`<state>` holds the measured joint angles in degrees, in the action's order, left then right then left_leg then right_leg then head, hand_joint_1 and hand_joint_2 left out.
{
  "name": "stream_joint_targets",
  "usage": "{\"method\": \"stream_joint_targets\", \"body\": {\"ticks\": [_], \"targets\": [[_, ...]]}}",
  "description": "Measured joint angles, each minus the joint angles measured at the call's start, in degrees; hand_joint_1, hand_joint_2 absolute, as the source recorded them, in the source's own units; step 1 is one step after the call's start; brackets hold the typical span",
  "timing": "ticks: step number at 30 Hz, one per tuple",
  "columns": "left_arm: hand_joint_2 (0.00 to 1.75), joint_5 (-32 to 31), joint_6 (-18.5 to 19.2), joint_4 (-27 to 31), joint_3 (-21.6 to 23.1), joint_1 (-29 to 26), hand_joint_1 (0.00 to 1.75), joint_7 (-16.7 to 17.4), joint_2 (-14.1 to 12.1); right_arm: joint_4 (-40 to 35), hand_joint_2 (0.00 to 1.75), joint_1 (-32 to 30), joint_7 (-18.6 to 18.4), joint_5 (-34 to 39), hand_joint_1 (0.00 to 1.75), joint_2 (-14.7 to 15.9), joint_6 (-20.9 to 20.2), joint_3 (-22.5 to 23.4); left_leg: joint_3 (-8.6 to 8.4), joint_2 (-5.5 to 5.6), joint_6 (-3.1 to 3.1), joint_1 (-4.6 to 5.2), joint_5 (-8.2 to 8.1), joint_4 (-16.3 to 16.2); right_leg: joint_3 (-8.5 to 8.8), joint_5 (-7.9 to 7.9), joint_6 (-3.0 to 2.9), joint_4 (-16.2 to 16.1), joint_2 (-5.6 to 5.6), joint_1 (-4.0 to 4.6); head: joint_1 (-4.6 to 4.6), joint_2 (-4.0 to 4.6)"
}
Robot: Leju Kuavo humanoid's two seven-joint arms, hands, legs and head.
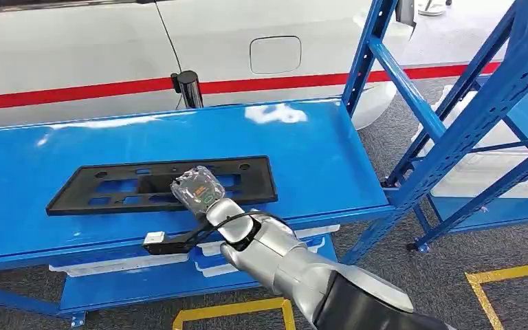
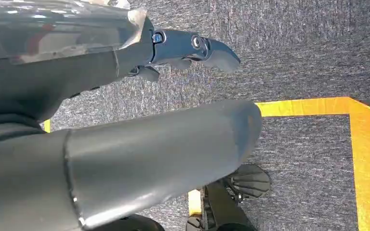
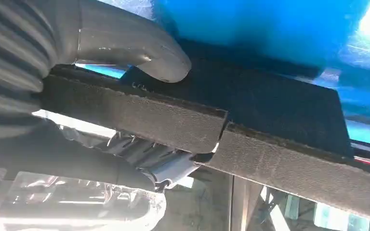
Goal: Take the parts from the cabinet and place them on the table.
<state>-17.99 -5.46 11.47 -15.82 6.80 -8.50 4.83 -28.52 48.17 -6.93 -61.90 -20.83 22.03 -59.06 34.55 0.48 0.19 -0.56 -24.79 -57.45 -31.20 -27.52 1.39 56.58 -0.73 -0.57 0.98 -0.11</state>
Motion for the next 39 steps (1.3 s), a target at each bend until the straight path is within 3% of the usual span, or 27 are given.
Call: {"method": "stream_joint_targets", "body": {"ticks": [3,17,20,29,35,39], "targets": [[0.00,-0.09,-0.17,0.00,-0.02,0.00,0.00,0.00,0.00,0.11,1.75,-0.03,0.15,-0.04,1.75,0.02,0.81,-0.13,0.00,0.00,0.00,0.00,0.00,0.00,0.00,0.00,0.00,0.00,0.00,0.00,0.00,0.00],[0.00,-1.09,-1.03,0.00,-1.01,-0.01,0.00,-0.02,0.09,0.31,1.75,0.10,4.11,-0.02,1.75,0.17,9.91,4.11,0.03,-0.01,0.00,0.00,0.00,0.00,-0.04,0.01,0.00,0.00,0.00,0.00,0.00,0.00],[0.00,-1.44,-1.09,0.00,-1.01,-0.01,0.00,-0.02,0.11,-0.61,1.75,0.36,4.39,-1.47,1.75,0.44,12.09,6.69,0.04,-0.01,0.00,0.00,0.00,0.00,-0.05,0.01,0.00,0.00,-0.01,0.00,0.00,0.00],[0.00,-2.40,-1.79,0.00,-1.05,-0.03,0.00,-0.35,0.17,-8.67,1.75,2.15,5.73,-4.70,1.75,2.49,11.93,18.00,0.11,0.00,0.01,0.00,0.01,-0.01,-0.08,0.01,0.01,0.01,0.00,0.00,0.00,0.00],[0.00,-2.25,-1.88,0.00,-1.49,-0.32,0.00,-1.27,0.17,-14.28,1.75,2.19,9.57,-0.18,1.75,2.97,12.06,23.91,0.16,0.00,0.00,-0.01,0.00,-0.01,-0.14,0.01,0.01,0.01,0.00,0.00,0.00,0.00],[0.00,-1.79,-1.92,0.00,-2.42,-0.74,0.00,-3.17,0.18,-18.35,1.75,1.58,14.99,6.90,1.75,3.08,12.04,27.43,0.21,0.00,0.00,-0.01,0.00,-0.01,-0.20,0.01,0.01,0.01,0.00,0.00,0.00,0.00]]}}
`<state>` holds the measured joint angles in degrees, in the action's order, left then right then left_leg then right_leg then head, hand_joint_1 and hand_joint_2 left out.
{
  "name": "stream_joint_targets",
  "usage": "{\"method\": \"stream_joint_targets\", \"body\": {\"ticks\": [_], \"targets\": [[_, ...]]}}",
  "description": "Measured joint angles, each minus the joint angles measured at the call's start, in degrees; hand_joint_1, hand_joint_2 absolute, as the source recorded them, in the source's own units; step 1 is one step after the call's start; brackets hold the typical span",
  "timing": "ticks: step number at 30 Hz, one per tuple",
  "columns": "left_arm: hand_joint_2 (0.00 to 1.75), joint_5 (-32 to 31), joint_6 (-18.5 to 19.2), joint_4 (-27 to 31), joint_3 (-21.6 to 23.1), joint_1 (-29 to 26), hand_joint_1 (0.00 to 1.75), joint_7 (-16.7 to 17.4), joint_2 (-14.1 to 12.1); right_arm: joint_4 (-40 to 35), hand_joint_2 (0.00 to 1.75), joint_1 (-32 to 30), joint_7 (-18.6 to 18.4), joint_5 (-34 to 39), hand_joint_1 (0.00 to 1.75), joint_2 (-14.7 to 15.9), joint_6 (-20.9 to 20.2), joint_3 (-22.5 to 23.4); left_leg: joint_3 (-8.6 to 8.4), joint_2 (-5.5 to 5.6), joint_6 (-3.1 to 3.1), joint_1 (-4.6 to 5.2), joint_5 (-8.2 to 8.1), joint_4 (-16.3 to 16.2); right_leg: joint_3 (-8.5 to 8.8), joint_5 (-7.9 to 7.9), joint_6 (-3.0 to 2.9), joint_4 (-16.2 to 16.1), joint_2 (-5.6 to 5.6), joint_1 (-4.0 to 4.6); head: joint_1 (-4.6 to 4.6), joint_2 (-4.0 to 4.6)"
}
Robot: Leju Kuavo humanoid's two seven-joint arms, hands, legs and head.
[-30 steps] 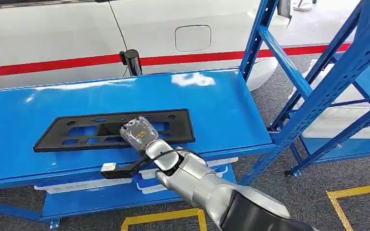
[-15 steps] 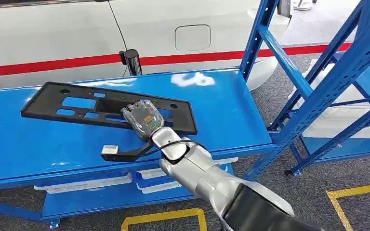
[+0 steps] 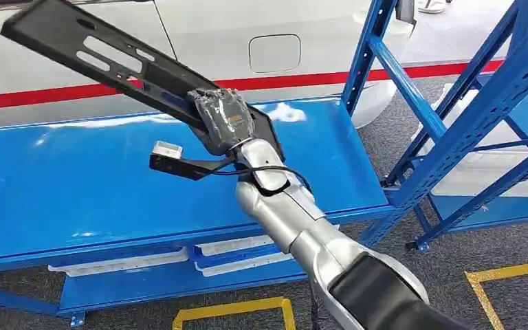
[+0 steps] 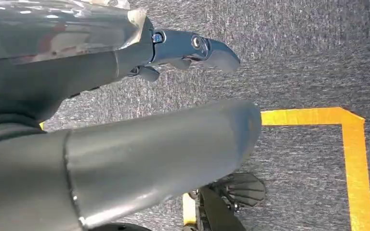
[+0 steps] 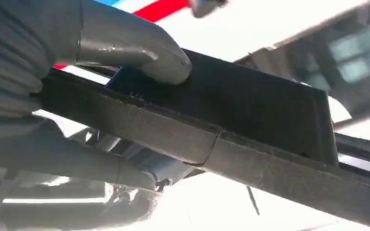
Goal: Take the parts from the cabinet and place them on the table.
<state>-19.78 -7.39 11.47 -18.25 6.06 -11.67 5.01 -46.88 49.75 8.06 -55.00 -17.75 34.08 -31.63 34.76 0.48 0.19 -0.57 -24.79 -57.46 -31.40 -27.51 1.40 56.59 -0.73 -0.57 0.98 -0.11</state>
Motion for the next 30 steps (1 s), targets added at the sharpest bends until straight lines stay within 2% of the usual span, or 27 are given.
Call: {"method": "stream_joint_targets", "body": {"ticks": [2,4,6,8,10,13,18,19,26,30], "targets": [[0.00,0.13,-0.09,0.00,-0.20,-0.14,0.00,-0.48,0.00,-2.31,1.75,-0.51,1.80,3.20,1.75,0.00,-0.88,1.54,0.02,0.00,0.00,0.00,0.00,0.00,0.00,0.00,0.00,0.00,0.00,0.00,0.00,0.00],[0.00,0.61,-0.28,0.00,-0.64,-0.35,0.00,-0.79,0.00,-5.28,1.75,-1.48,4.56,9.90,1.75,0.00,-4.84,3.07,0.03,0.01,0.00,0.00,0.00,0.00,0.00,0.00,0.00,0.00,0.00,0.00,0.00,0.00],[0.00,0.66,-0.35,0.00,-1.23,-0.65,0.00,-1.01,0.00,-8.73,1.75,-2.62,6.70,18.32,1.75,0.00,-10.90,4.62,0.05,0.01,0.00,0.00,0.00,0.00,-0.04,0.00,0.00,0.00,0.00,0.00,0.00,0.00],[0.00,0.61,-0.31,0.00,-1.51,-1.03,0.00,-1.23,-0.02,-12.58,1.75,-3.84,8.09,29.64,1.75,0.02,-19.56,6.39,0.08,0.01,0.00,0.00,0.00,0.00,-0.09,0.00,0.00,0.00,0.00,0.00,0.00,0.00],[0.00,0.44,0.02,0.00,-1.64,-1.32,0.00,-1.73,0.00,-16.12,1.75,-5.35,8.84,38.82,1.75,0.28,-25.34,8.16,0.14,0.04,0.00,0.00,0.00,0.00,-0.14,0.00,0.00,0.00,0.05,0.00,0.00,0.00],[0.00,-0.18,0.31,0.00,-1.75,-1.72,0.00,-2.93,0.04,-20.60,1.75,-7.26,9.49,45.82,1.75,1.01,-28.26,10.50,0.16,0.07,0.00,0.01,0.00,0.00,-0.13,-0.01,0.01,0.00,0.08,0.00,0.00,0.00],[0.00,-0.28,0.31,0.00,-1.75,-1.95,0.00,-3.24,0.07,-24.22,1.75,-8.97,9.60,46.80,1.75,2.16,-29.03,12.09,0.16,0.02,0.00,0.01,-0.01,0.00,-0.14,0.00,0.01,0.00,0.05,0.00,0.00,0.00],[1.75,-0.28,0.33,0.00,-1.75,-1.99,0.00,-3.30,0.07,-24.64,1.75,-9.13,9.60,47.09,1.75,2.30,-29.16,12.20,0.16,0.02,0.00,0.01,-0.01,0.00,-0.15,0.00,0.01,0.00,0.05,0.00,0.00,0.00],[1.75,-1.20,1.36,-0.02,-1.77,-2.20,0.00,-4.64,0.28,-30.12,1.75,-11.56,10.43,57.16,1.75,3.80,-31.69,14.49,0.17,0.04,0.00,0.00,-0.01,0.00,-0.15,-0.01,0.01,0.00,0.06,0.00,0.00,0.00],[1.75,-2.49,0.06,-0.04,-1.75,-2.22,0.00,-3.72,0.42,-33.65,1.75,-13.28,10.41,58.34,1.75,5.07,-31.87,15.02,0.17,0.03,-0.01,0.01,-0.02,0.00,-0.16,-0.01,0.01,0.00,0.05,0.00,0.00,0.00]]}}
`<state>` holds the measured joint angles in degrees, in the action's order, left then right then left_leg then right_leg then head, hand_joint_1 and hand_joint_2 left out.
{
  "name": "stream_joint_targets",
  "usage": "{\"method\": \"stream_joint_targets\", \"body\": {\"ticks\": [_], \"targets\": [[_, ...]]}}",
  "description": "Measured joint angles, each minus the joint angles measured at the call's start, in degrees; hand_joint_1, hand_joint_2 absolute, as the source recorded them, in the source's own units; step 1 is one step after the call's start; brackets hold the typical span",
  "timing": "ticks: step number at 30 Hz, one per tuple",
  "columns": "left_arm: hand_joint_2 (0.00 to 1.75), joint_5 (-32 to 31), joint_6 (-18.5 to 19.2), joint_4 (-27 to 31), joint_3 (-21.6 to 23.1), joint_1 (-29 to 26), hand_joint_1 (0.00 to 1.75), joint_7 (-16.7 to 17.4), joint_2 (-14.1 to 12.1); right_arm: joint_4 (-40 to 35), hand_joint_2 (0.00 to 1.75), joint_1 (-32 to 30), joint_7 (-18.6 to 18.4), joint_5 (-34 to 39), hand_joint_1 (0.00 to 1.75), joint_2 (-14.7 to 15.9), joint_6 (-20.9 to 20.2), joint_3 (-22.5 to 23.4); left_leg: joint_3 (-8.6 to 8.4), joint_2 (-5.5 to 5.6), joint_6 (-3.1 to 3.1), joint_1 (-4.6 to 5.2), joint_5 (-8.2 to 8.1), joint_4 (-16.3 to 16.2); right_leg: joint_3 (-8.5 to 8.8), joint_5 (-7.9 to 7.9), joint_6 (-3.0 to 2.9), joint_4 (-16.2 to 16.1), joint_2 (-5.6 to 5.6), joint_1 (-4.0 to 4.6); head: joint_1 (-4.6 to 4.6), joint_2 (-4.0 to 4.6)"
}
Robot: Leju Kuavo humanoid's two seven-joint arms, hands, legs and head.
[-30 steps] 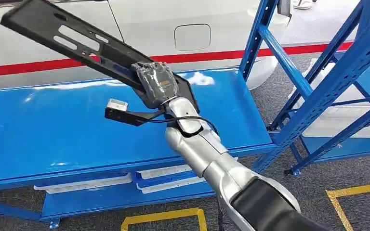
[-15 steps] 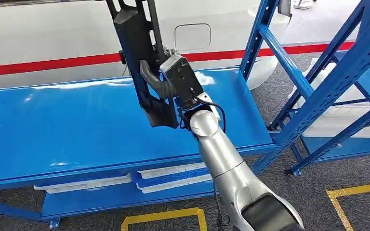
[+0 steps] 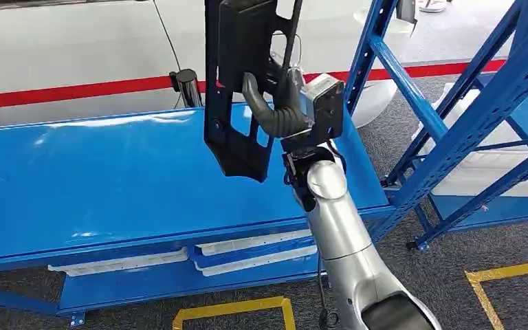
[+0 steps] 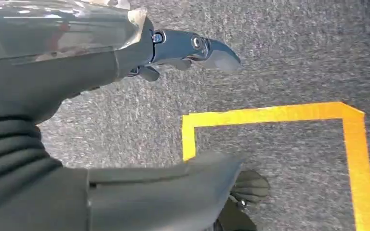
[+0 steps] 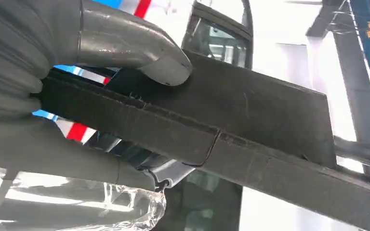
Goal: Take the parts from the cabinet and place them on the table.
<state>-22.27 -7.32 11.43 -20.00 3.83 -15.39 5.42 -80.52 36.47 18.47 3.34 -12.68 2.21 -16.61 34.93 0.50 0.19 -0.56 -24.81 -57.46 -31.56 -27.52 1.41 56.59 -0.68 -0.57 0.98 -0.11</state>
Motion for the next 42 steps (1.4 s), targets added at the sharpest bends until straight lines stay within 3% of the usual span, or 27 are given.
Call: {"method": "stream_joint_targets", "body": {"ticks": [9,23,24,26,28,30,31,32,33,35,36,37,38,40,42], "targets": [[1.75,0.02,-2.95,-0.07,-0.07,-0.08,0.00,1.03,0.20,-4.22,1.75,-4.20,0.94,0.04,1.75,1.70,0.04,-0.50,0.00,0.01,0.00,-0.01,0.00,0.00,0.01,0.00,0.00,0.00,0.01,0.00,0.00,0.00],[1.75,0.15,-2.97,-0.07,-0.96,-0.08,0.00,-0.06,0.28,-6.09,1.75,-5.70,1.33,-0.96,1.75,3.36,0.04,-2.45,0.00,0.01,0.00,0.00,0.00,0.00,0.03,0.00,0.00,-0.01,0.01,0.00,0.00,0.00],[1.75,0.20,-2.97,-0.07,-1.03,-0.06,0.00,-0.04,0.22,-6.12,1.75,-5.69,1.36,-0.94,1.75,3.39,0.04,-2.58,0.15,0.00,0.39,0.21,-0.23,-0.39,0.32,0.33,0.49,-0.63,0.00,-0.81,0.00,0.00],[1.75,0.33,-2.99,-0.04,-1.11,-0.08,0.00,-0.04,0.09,-6.47,1.75,-5.67,1.53,-0.61,1.75,3.34,0.04,-3.06,-1.06,-0.17,1.59,-0.08,0.70,1.79,0.72,0.51,1.02,-1.28,-0.03,-0.15,-0.07,0.00],[1.75,0.85,-3.04,-0.04,-1.27,-0.05,0.00,-0.07,0.22,-6.73,1.75,-5.43,1.86,-0.17,1.75,3.39,0.04,-3.43,-1.80,-0.48,2.15,-0.53,1.40,3.00,-1.03,-1.81,0.42,2.55,0.12,-0.35,0.15,0.00],[1.75,1.29,-2.95,-0.07,-1.73,-0.04,0.00,-0.11,0.15,-6.75,1.75,-5.65,2.01,-0.13,1.75,3.41,0.04,-4.07,-1.78,-0.55,2.15,-0.57,1.39,2.99,-5.79,-5.70,-0.08,12.32,0.12,-0.47,0.15,0.00],[1.75,1.27,-2.71,-0.07,-1.92,-0.06,0.00,-0.11,0.11,-6.75,1.75,-5.92,2.12,-0.13,1.75,3.41,0.04,-4.43,-1.70,-0.54,2.12,-0.58,1.39,2.95,-7.87,-6.80,0.14,16.38,0.13,-0.62,0.15,0.00],[1.75,1.20,-2.36,-0.07,-1.99,-0.09,0.00,-0.09,0.11,-6.75,1.75,-6.28,2.25,-0.13,1.75,3.41,0.13,-4.81,-1.70,-0.52,1.97,-0.64,1.39,2.92,-8.55,-6.67,0.64,17.57,0.14,-0.90,0.13,0.00],[1.75,1.18,-2.18,-0.07,-2.01,-0.16,0.00,-0.09,0.09,-6.75,1.75,-6.56,2.43,-0.22,1.75,3.41,0.20,-5.18,-1.73,-0.46,1.70,-0.82,1.31,2.85,-7.87,-5.66,1.33,15.94,0.16,-1.25,0.15,0.00],[1.75,1.18,-1.96,-0.13,-2.14,-0.21,0.00,-0.09,0.15,-6.77,1.75,-7.00,2.86,-0.46,1.75,3.41,0.24,-5.83,-1.66,-0.30,0.68,-1.53,0.94,2.16,-3.32,-1.60,3.27,6.72,0.41,-1.99,0.15,0.00],[1.75,1.20,-1.94,-0.13,-2.25,-0.22,0.00,-0.11,0.07,-6.79,1.75,-7.18,3.10,-0.57,1.75,3.41,0.28,-6.10,-1.29,-0.19,-0.24,-1.66,0.34,1.04,-0.70,0.06,4.27,1.19,0.75,-2.72,0.22,0.00],[1.75,1.20,-1.92,-0.13,-2.45,-0.16,0.00,-0.11,-0.22,-6.79,1.75,-7.39,3.24,-0.63,1.75,3.43,0.37,-6.27,-0.67,-0.04,-1.05,-1.39,-0.14,0.09,-0.55,-0.31,3.65,1.71,0.03,-2.06,0.28,0.00],[1.75,1.20,-1.94,-0.13,-2.49,-0.32,0.00,-0.24,-0.18,-7.06,1.75,-7.65,3.32,-0.77,1.75,3.41,0.37,-6.47,-0.50,0.04,-1.16,-1.42,-0.11,-0.25,-0.96,-0.29,2.63,2.05,-0.13,-2.21,0.17,0.00],[1.75,1.20,-2.05,-0.15,-2.54,-0.53,0.00,-0.37,-0.13,-7.12,1.75,-8.17,3.45,-0.79,1.75,3.39,0.42,-6.64,-0.46,0.03,-1.54,-1.69,0.27,-0.05,-1.40,-0.25,2.30,2.63,-0.20,-1.95,0.09,0.00],[1.75,1.20,-2.10,-0.20,-2.54,-0.66,0.00,-0.37,-0.09,-7.32,1.75,-8.26,3.61,-0.79,1.75,3.32,0.42,-6.84,-0.02,-0.38,-1.82,-2.03,-0.91,-0.94,-1.51,0.11,1.24,2.59,-0.16,-2.12,0.00,0.00]]}}
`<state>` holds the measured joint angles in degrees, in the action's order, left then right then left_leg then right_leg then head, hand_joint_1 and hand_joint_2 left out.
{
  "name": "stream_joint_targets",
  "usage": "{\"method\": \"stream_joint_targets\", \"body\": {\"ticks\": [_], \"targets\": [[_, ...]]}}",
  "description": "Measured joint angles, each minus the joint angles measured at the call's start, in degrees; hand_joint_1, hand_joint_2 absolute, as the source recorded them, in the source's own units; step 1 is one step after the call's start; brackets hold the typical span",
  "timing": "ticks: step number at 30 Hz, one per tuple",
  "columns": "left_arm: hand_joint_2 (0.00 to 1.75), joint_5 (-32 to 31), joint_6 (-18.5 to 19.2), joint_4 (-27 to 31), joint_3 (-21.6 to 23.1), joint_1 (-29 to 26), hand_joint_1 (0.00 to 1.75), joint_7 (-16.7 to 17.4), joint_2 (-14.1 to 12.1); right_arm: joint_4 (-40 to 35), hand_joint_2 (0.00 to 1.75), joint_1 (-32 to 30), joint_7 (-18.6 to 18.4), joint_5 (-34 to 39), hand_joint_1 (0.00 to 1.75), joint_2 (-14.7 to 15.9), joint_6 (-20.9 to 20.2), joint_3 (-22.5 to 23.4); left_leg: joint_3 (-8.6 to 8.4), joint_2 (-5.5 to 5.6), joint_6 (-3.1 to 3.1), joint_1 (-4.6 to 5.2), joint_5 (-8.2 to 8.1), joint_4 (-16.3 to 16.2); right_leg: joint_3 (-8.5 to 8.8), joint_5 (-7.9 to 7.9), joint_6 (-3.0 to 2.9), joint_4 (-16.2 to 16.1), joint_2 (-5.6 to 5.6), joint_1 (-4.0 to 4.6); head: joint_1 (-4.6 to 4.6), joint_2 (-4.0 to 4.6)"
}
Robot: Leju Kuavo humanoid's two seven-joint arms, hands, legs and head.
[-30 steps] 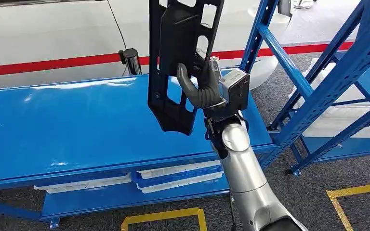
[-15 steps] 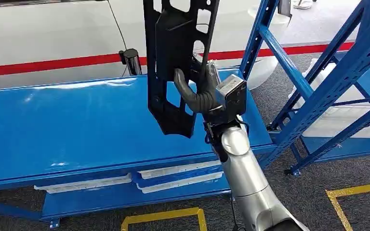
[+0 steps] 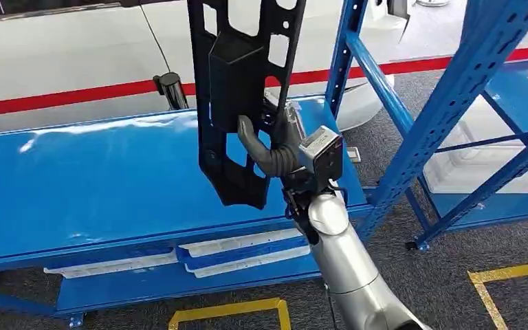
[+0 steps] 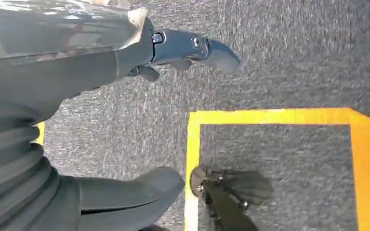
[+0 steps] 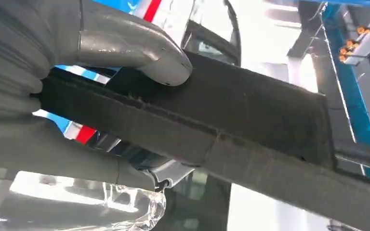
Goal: Take the parts from the cabinet and place them on the table.
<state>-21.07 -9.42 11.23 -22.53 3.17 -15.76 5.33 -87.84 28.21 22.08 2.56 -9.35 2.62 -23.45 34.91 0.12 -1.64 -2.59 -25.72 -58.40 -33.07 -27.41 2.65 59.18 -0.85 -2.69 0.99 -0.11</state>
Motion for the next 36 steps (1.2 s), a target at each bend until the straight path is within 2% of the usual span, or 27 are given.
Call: {"method": "stream_joint_targets", "body": {"ticks": [1,3,4,5,6,7,9,10,11,14,15,16,17,18,19,20,21,22,23,24,25,26,29,30,36], "targets": [[1.75,-0.02,0.00,0.00,0.00,0.03,0.00,-0.02,0.04,-0.15,1.75,0.01,0.04,0.00,1.75,-0.02,0.00,-0.04,0.96,-0.09,-0.01,0.09,-2.00,-2.47,-0.09,0.07,-0.15,0.00,0.04,0.09,-0.02,0.00],[1.75,-0.02,0.00,0.00,0.00,0.01,0.00,-0.04,0.00,-0.26,1.75,-0.02,0.09,0.00,1.75,-0.04,0.00,-0.20,4.90,-0.04,-0.08,0.31,-6.88,-11.70,-0.45,0.25,-0.65,0.02,0.18,0.53,-0.09,0.00],[1.75,-0.02,0.00,0.00,-0.02,-0.02,0.00,-0.04,0.00,-0.26,1.75,-0.11,0.09,-0.02,1.75,-0.02,0.00,-0.28,6.81,-0.05,0.07,0.35,-8.53,-15.95,-0.72,0.42,-0.99,0.03,0.21,0.88,-0.09,0.00],[1.75,0.00,0.00,0.00,-0.02,-0.06,0.00,-0.04,0.00,-0.26,1.75,-0.28,0.09,-0.02,1.75,-0.02,0.00,-0.35,7.62,-0.04,0.34,0.39,-8.80,-17.81,-0.94,0.55,-1.18,0.04,0.21,1.12,-0.11,0.00],[1.75,-0.02,0.00,0.00,-0.02,-0.10,0.00,-0.04,0.02,-0.26,1.75,-0.36,0.09,-0.02,1.75,-0.04,-0.04,-0.44,7.00,-0.04,0.77,0.53,-7.88,-16.84,-1.07,0.63,-1.31,0.03,0.20,1.39,-0.09,0.00],[1.75,0.00,0.00,0.00,-0.02,-0.08,0.00,-0.02,0.02,-0.26,1.75,-0.34,0.09,-0.20,1.75,-0.02,-0.11,-0.50,5.04,-0.01,1.36,0.79,-5.96,-13.52,-1.10,0.67,-1.38,0.02,0.16,1.63,-0.11,0.00],[1.75,0.02,-0.09,0.00,-0.07,0.01,0.00,-0.02,-0.04,-0.26,1.75,-0.16,0.09,-0.22,1.75,-0.07,-0.31,-0.59,-0.90,0.09,2.94,1.57,-1.82,-3.49,-0.96,0.70,-1.39,0.00,0.11,1.86,-0.09,0.00],[1.75,0.04,-0.13,0.02,-0.11,0.21,0.00,0.00,-0.26,-0.24,1.75,-0.04,0.09,-0.22,1.75,-0.07,-0.42,-0.72,-2.32,0.04,3.54,1.98,-2.70,-1.00,-0.97,0.82,-1.43,0.01,0.16,1.96,-0.02,0.00],[1.75,0.09,-0.15,0.00,-0.13,0.23,0.00,0.02,-0.09,-0.22,1.75,0.25,0.13,-0.22,1.75,-0.04,-0.50,-0.79,-2.15,-0.09,3.39,2.23,-2.28,-0.70,-1.12,0.85,-1.42,0.02,0.23,2.23,-0.02,0.00],[1.75,0.22,-0.30,0.00,-0.37,0.10,0.00,0.02,-0.11,0.00,1.75,0.46,0.55,-0.11,1.75,-0.07,-1.03,-1.14,-2.03,0.01,3.67,2.66,-1.84,-0.46,-1.12,1.35,-0.64,-0.28,0.46,1.94,-0.09,0.00],[1.75,0.26,-0.37,0.00,-0.46,0.10,0.00,0.00,-0.04,0.13,1.75,0.63,0.68,-0.07,1.75,-0.04,-1.09,-1.20,-2.27,-0.25,3.82,1.86,-1.00,0.62,-1.56,0.86,-0.48,0.25,0.54,2.28,-0.05,0.00],[1.75,0.26,-0.50,0.00,-0.55,0.17,0.00,-0.09,0.04,0.33,1.75,0.90,0.83,0.15,1.75,0.00,-1.09,-1.22,-2.15,-0.33,4.00,2.12,-0.64,0.93,-2.54,-0.63,-0.67,1.97,0.60,2.21,-0.03,0.00],[1.75,0.28,-0.57,0.00,-0.66,0.22,0.00,-0.13,0.04,0.48,1.75,1.21,0.85,0.22,1.75,0.02,-1.09,-1.25,-1.83,-0.39,4.40,2.13,-0.37,0.91,-4.01,-2.67,-1.06,5.48,0.59,2.16,0.15,0.00],[1.75,0.28,-0.63,0.00,-0.85,0.22,0.00,-0.15,0.06,0.66,1.75,1.27,0.94,0.26,1.75,0.07,-1.09,-1.27,-1.56,-0.41,4.38,2.19,-0.23,0.89,-5.87,-4.83,-1.28,10.20,0.59,2.12,0.17,0.00],[1.75,0.39,-0.70,0.00,-0.94,0.20,0.00,-0.15,0.09,0.94,1.75,1.24,1.03,0.37,1.75,0.11,-1.09,-1.29,-1.27,-0.43,4.45,2.25,-0.08,0.87,-7.60,-6.51,-1.30,14.57,0.59,2.11,0.15,0.00],[1.75,0.57,-0.70,0.00,-1.03,0.18,0.00,-0.15,0.09,1.23,1.75,1.24,1.09,0.44,1.75,0.15,-1.11,-1.29,-1.02,-0.46,4.44,2.27,0.08,0.82,-8.59,-7.29,-1.01,17.34,0.60,2.11,0.15,0.00],[1.75,0.70,-0.72,0.00,-1.14,0.15,0.00,-0.15,0.11,1.55,1.75,1.25,1.18,0.53,1.75,0.20,-1.27,-1.29,-0.83,-0.45,4.40,2.28,0.24,0.80,-8.14,-6.94,-0.55,17.02,0.61,2.08,0.15,0.00],[1.75,0.72,-0.74,0.00,-1.27,0.14,0.00,-0.15,0.11,1.82,1.75,1.28,1.27,0.61,1.75,0.22,-1.31,-1.29,-0.77,-0.42,4.32,2.28,0.34,0.79,-6.40,-5.86,-0.07,14.31,0.61,2.06,0.15,0.00],[1.75,0.79,-0.81,0.00,-1.42,0.17,0.00,-0.15,0.15,2.06,1.75,1.40,1.36,0.70,1.75,0.22,-1.44,-1.31,-0.79,-0.37,4.23,2.28,0.39,0.75,-3.11,-3.84,0.49,8.66,0.64,2.04,0.15,0.00],[1.75,0.79,-0.81,0.00,-1.49,0.20,0.00,-0.15,0.18,2.23,1.75,1.64,1.40,0.72,1.75,0.20,-1.44,-1.38,-0.80,-0.32,4.17,2.28,0.41,0.60,0.25,-1.87,0.79,2.58,0.72,2.03,0.15,0.00],[1.75,0.81,-0.81,0.00,-1.51,0.21,0.00,-0.15,0.20,2.34,1.75,1.91,1.44,0.72,1.75,0.17,-1.46,-1.44,-0.71,-0.31,4.04,2.33,0.44,0.44,1.92,-1.68,0.26,-1.42,0.90,2.04,0.17,0.00],[1.75,0.85,-0.81,0.00,-1.57,0.24,0.00,-0.17,0.22,2.47,1.75,2.07,1.51,0.77,1.75,0.06,-1.46,-1.51,-0.39,-0.27,3.64,2.84,0.47,0.20,2.33,-1.19,-0.30,-1.67,0.88,2.29,0.13,0.00],[1.75,0.85,-0.81,0.00,-1.64,0.19,0.00,-0.17,0.28,2.84,1.75,2.15,1.57,0.79,1.75,0.07,-1.46,-1.49,-0.18,-0.29,2.65,2.55,1.12,0.33,1.85,-0.69,-1.15,-1.35,0.78,2.47,0.11,0.00],[1.75,0.85,-0.85,0.00,-1.68,0.20,0.00,-0.17,0.22,2.91,1.75,2.18,1.55,0.79,1.75,0.05,-1.46,-1.49,-0.06,-0.22,2.50,2.57,1.16,0.25,1.86,-0.35,-1.68,-1.76,0.79,1.75,0.10,0.00],[1.75,0.85,-0.85,0.00,-1.68,0.20,0.00,-0.17,0.22,2.91,1.75,2.18,1.55,0.79,1.75,0.05,-1.46,-1.49,-0.06,-0.22,2.50,2.57,1.16,0.25,1.86,-0.35,-1.68,-1.76,0.79,1.75,0.10,0.00]]}}
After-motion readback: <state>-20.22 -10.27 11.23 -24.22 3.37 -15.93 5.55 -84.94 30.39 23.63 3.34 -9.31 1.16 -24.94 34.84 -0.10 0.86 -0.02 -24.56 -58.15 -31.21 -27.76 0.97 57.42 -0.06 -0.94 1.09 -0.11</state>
